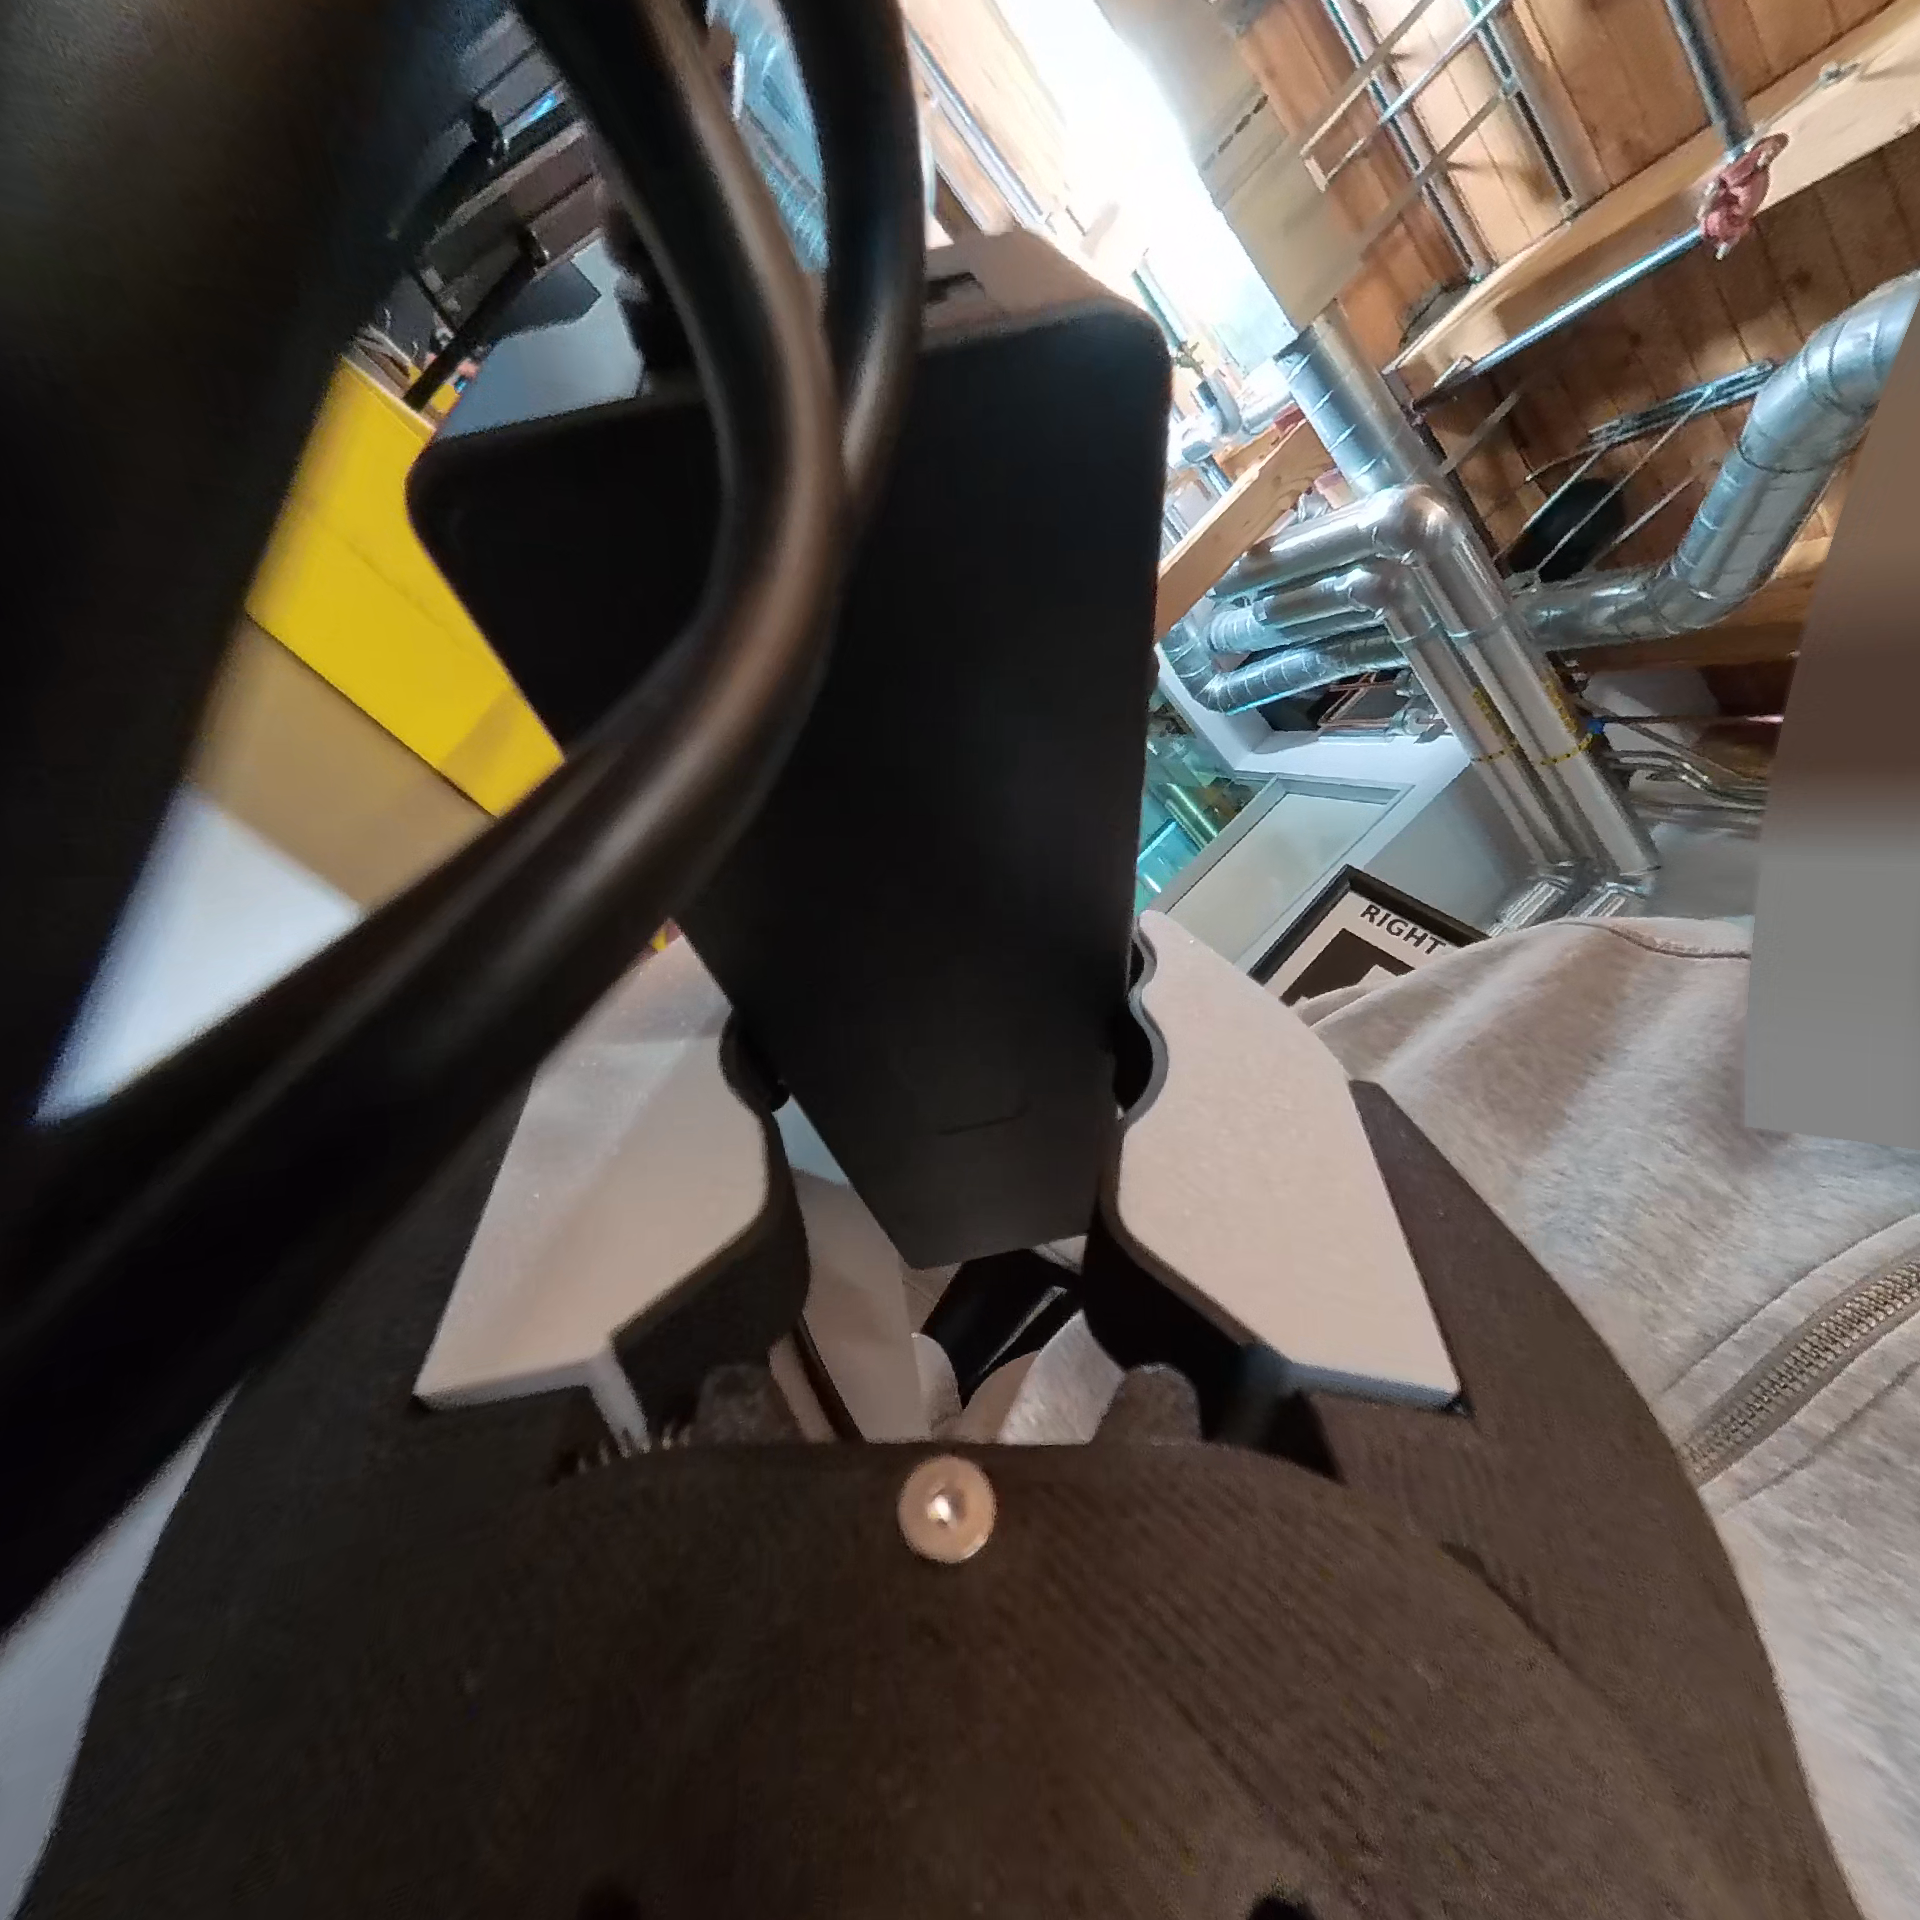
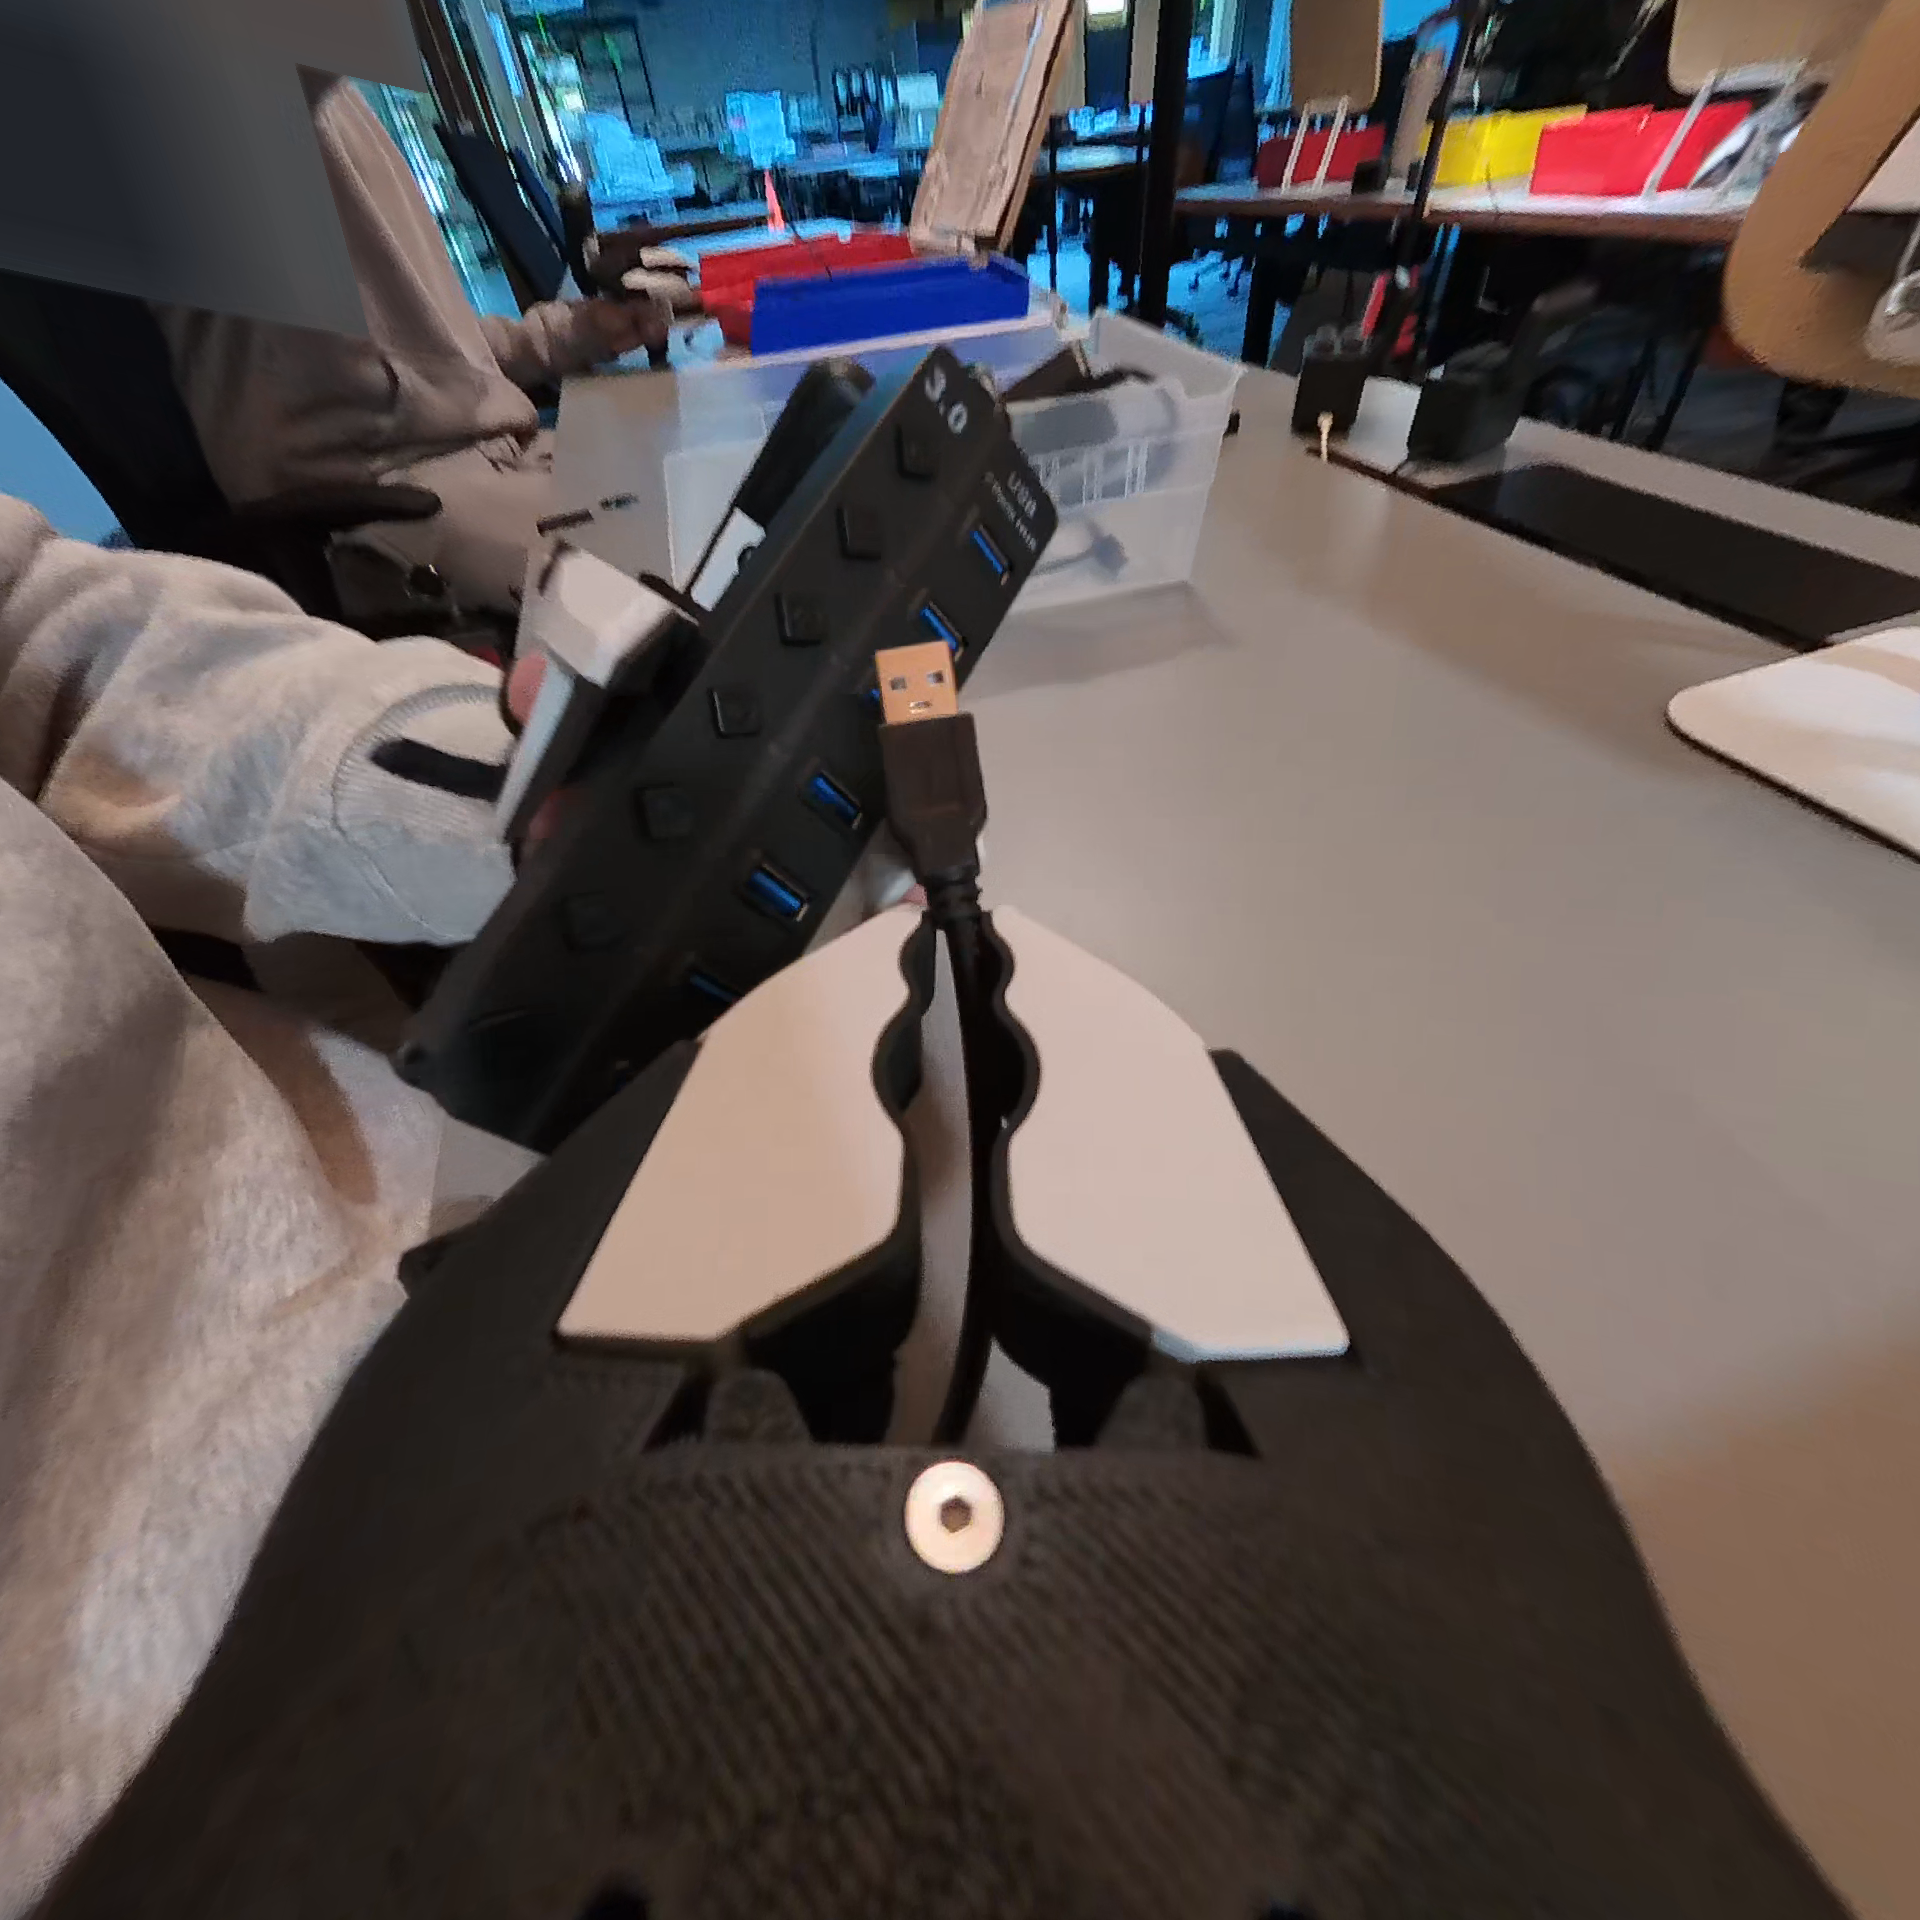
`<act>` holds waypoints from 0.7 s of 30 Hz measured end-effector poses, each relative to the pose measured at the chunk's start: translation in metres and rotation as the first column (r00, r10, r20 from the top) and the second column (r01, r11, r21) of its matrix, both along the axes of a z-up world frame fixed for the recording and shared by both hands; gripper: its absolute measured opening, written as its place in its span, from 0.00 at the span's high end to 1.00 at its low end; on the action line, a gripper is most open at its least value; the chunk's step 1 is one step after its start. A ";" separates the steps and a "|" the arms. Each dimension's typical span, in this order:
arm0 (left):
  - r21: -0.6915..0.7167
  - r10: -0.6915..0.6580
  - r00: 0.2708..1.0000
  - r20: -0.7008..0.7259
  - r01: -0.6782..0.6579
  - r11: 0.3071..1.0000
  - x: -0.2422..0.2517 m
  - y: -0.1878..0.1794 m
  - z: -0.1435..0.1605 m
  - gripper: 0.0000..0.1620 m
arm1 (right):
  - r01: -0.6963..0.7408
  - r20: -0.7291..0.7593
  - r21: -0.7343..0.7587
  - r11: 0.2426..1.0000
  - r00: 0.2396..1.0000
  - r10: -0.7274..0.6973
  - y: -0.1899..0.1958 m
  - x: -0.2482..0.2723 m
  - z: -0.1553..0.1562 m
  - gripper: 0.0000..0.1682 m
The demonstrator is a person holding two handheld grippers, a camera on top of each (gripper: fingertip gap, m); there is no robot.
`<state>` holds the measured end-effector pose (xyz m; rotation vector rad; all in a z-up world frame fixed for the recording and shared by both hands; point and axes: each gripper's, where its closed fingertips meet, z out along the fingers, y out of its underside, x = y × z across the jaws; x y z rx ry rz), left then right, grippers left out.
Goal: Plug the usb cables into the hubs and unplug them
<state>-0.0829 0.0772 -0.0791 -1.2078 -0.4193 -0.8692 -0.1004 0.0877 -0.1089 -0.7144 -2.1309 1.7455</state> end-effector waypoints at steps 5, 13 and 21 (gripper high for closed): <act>0.034 -0.024 0.996 -0.091 0.027 0.999 0.009 -0.004 0.007 0.61 | -0.004 -0.032 -0.076 0.997 0.999 0.001 0.006 0.004 0.015 0.96; 0.085 -0.070 0.979 -0.191 0.087 0.993 0.026 -0.009 0.016 0.60 | -0.001 -0.080 -0.087 0.996 0.997 -0.006 0.009 0.010 0.024 0.96; 0.093 -0.098 0.975 -0.200 0.118 0.989 0.031 -0.011 0.017 0.60 | 0.007 -0.091 -0.098 0.995 0.996 -0.016 0.013 0.010 0.026 0.96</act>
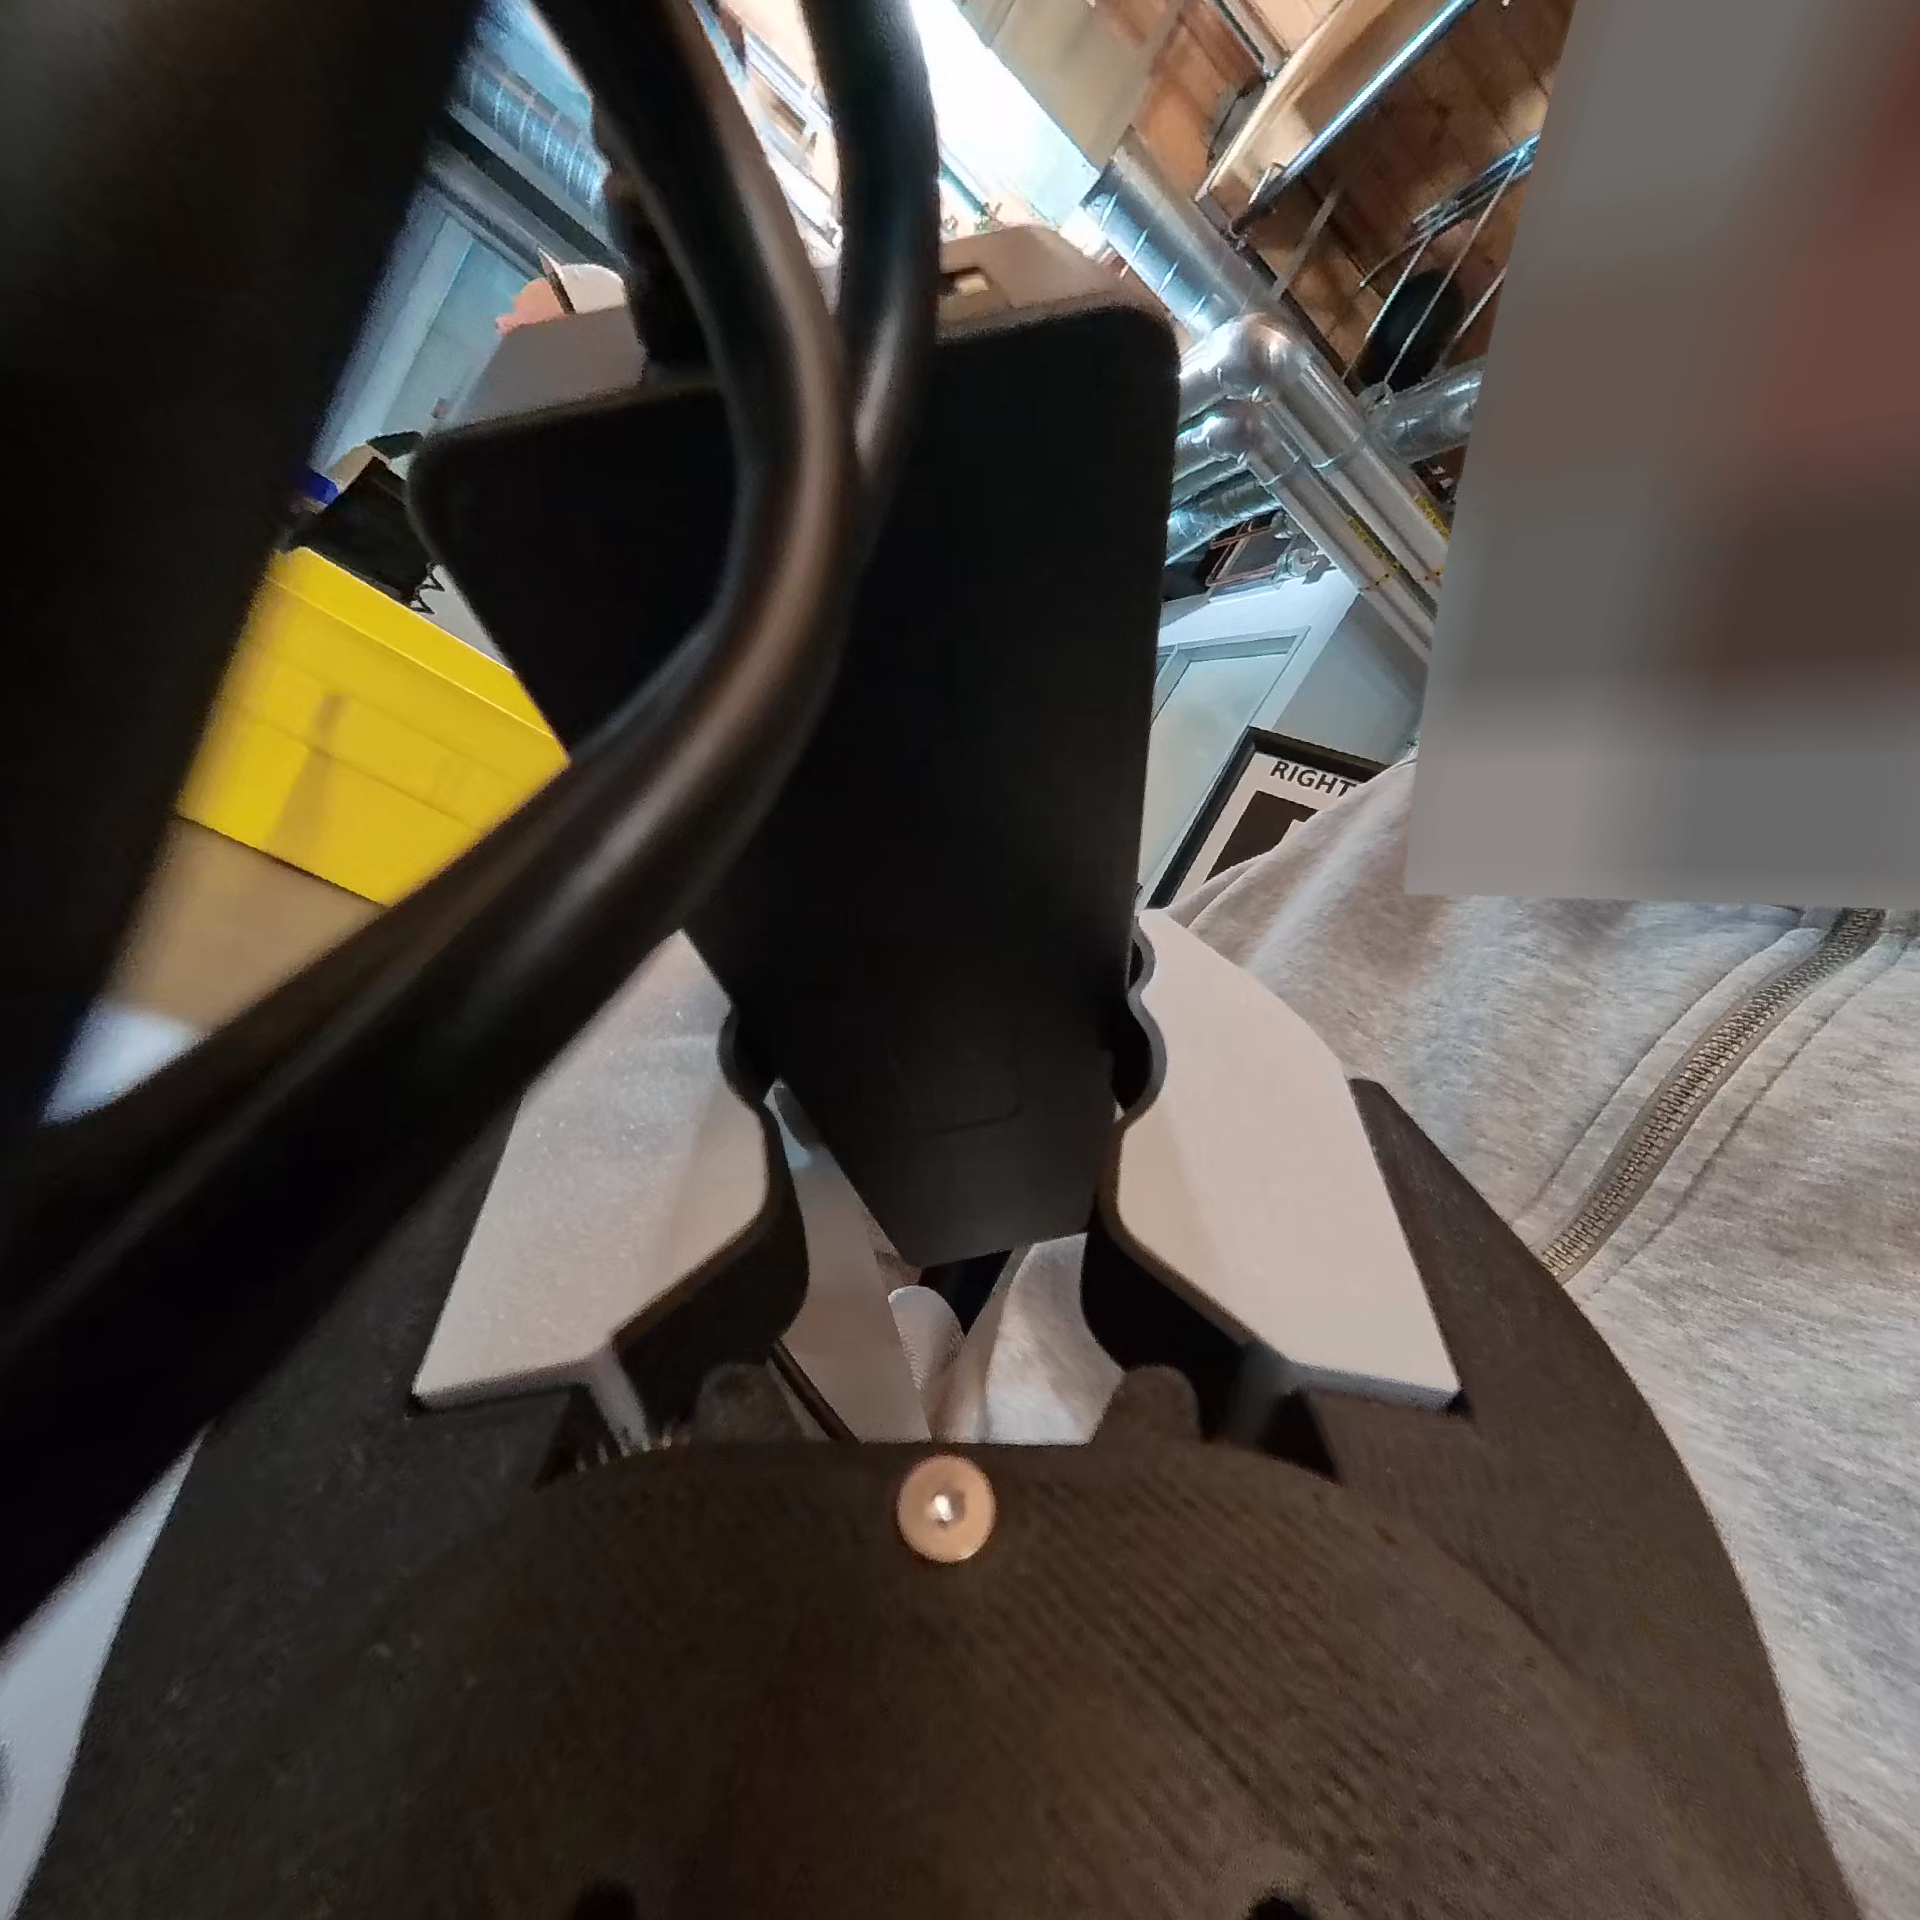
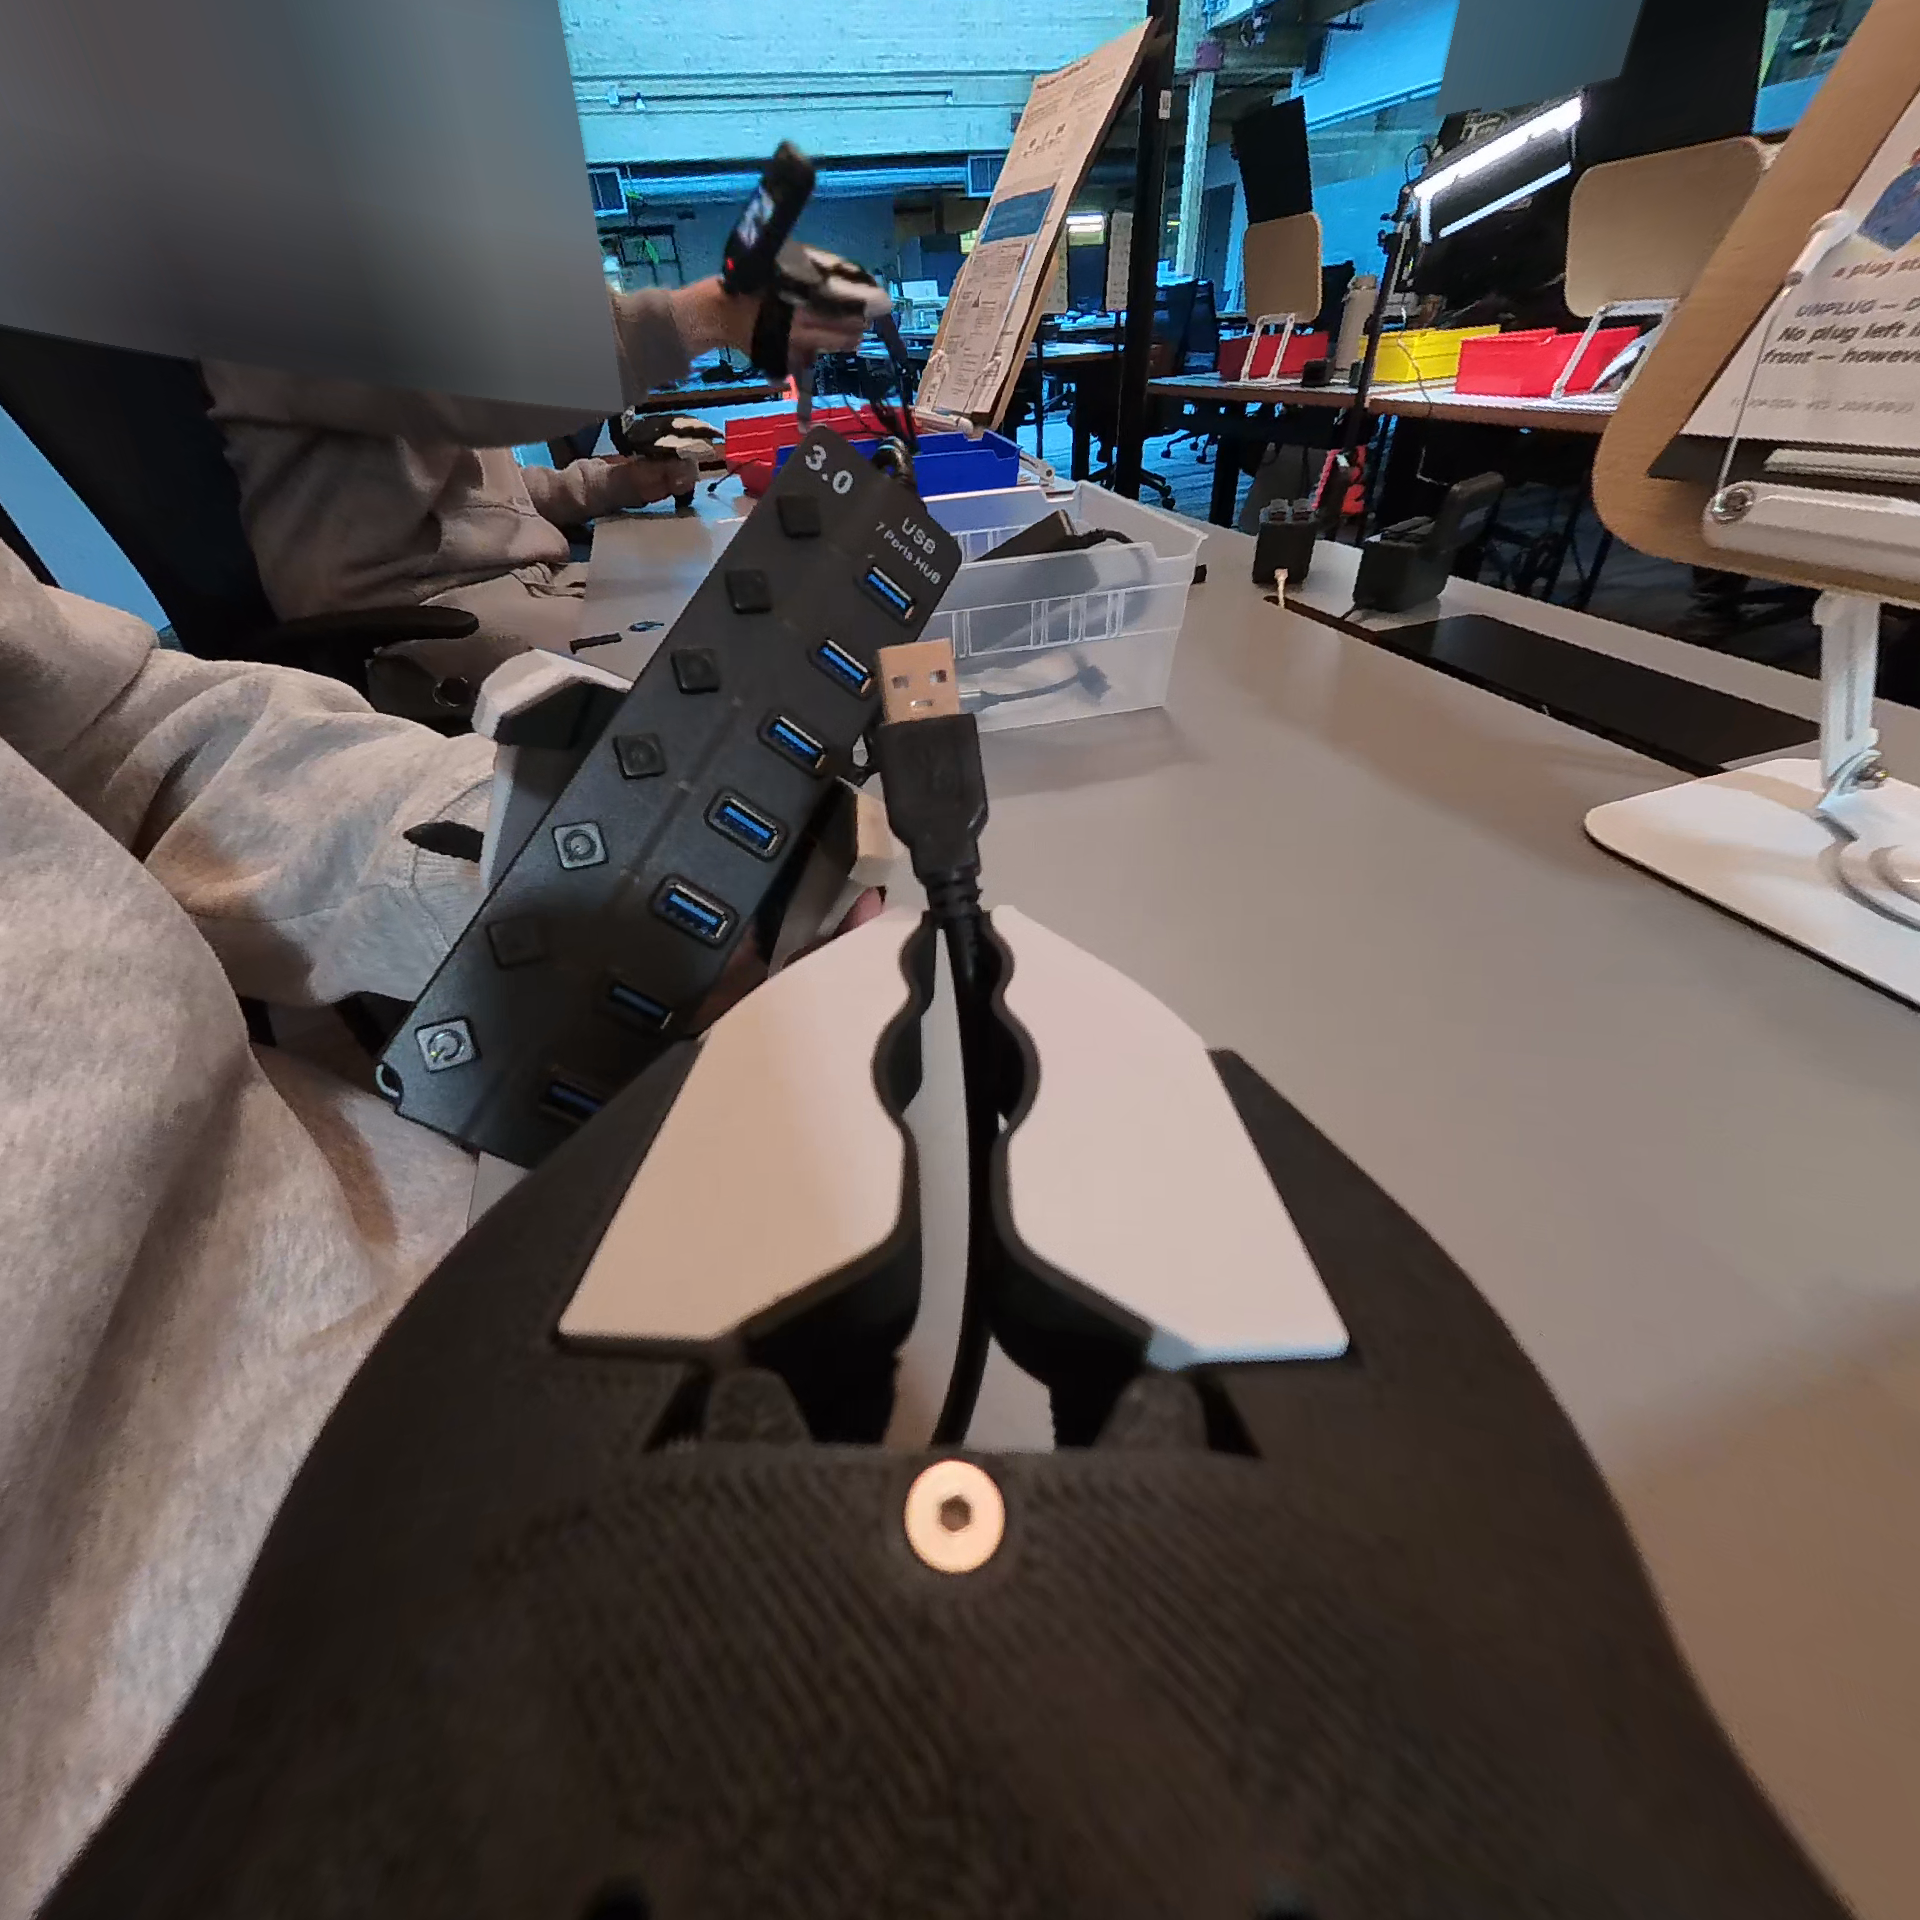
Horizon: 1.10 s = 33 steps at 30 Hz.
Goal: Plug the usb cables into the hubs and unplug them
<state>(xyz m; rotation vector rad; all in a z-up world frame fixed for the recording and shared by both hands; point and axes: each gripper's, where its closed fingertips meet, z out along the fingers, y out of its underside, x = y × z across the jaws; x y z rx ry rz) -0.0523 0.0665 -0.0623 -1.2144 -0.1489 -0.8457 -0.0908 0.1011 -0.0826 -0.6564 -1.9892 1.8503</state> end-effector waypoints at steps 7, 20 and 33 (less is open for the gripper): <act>-0.016 0.007 1.000 -0.014 -0.007 1.000 0.000 0.001 -0.002 0.60 | -0.004 -0.004 0.007 1.000 1.000 0.004 -0.001 0.000 -0.001 0.96; -0.117 0.166 0.946 -0.277 -0.205 0.972 -0.014 0.005 -0.016 0.61 | -0.050 0.051 0.032 0.998 0.998 0.049 -0.002 0.000 -0.002 0.96; -0.173 0.163 0.652 -0.741 -0.419 0.891 -0.016 0.000 -0.034 0.61 | -0.401 0.364 0.681 0.613 0.912 0.191 -0.022 0.006 0.003 0.96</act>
